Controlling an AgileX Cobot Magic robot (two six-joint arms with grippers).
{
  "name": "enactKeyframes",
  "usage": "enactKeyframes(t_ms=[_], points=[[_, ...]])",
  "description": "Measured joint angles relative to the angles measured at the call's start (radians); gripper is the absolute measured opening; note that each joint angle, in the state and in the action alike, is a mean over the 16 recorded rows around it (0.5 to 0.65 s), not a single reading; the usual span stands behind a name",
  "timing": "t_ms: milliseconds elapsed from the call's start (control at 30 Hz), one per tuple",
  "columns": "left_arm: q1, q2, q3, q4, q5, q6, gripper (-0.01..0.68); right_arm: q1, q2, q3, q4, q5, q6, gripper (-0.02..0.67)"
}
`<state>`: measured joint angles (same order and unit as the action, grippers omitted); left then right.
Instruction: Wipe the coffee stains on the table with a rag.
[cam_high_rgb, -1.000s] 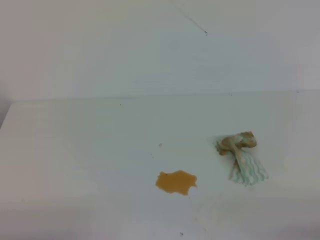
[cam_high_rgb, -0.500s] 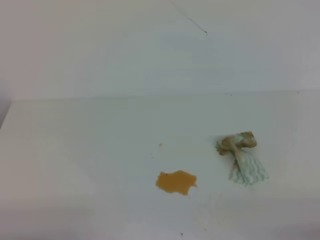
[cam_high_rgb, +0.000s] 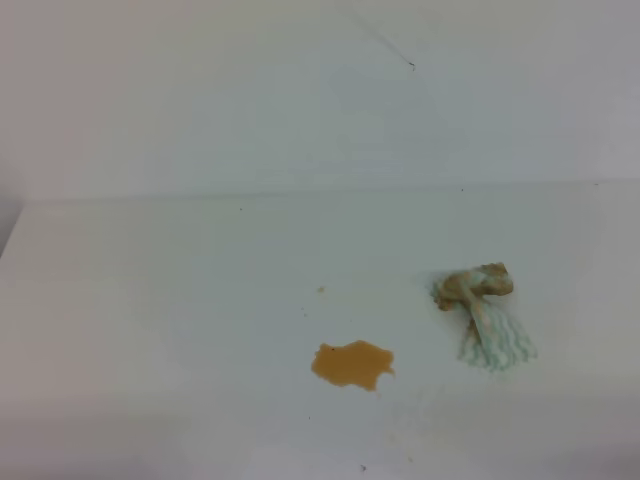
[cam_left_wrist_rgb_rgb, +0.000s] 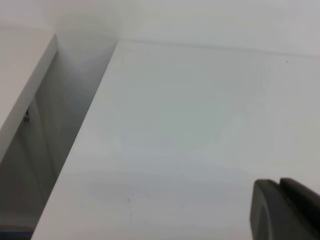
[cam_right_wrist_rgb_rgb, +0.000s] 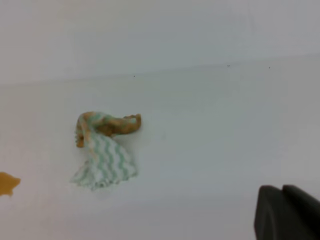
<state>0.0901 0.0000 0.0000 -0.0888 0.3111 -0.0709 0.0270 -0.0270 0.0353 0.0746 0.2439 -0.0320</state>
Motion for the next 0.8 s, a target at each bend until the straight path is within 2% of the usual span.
enactKeyframes(t_ms=[200, 467, 633, 800], points=[[0.0, -0.005, 0.0, 0.0, 0.0, 0.0, -0.003, 0.0, 0.0, 0.0, 0.038, -0.106, 0.019, -0.003], [0.0, -0.005, 0.0, 0.0, 0.0, 0.0, -0.003, 0.0, 0.0, -0.003, 0.219, -0.249, 0.103, -0.003], [0.0, -0.002, 0.0, 0.0, 0.0, 0.0, -0.003, 0.0, 0.001, -0.033, 0.336, -0.264, 0.135, -0.003], [0.0, -0.002, 0.002, 0.0, 0.0, 0.0, -0.003, 0.0, 0.017, -0.11, 0.392, -0.226, 0.094, -0.003]])
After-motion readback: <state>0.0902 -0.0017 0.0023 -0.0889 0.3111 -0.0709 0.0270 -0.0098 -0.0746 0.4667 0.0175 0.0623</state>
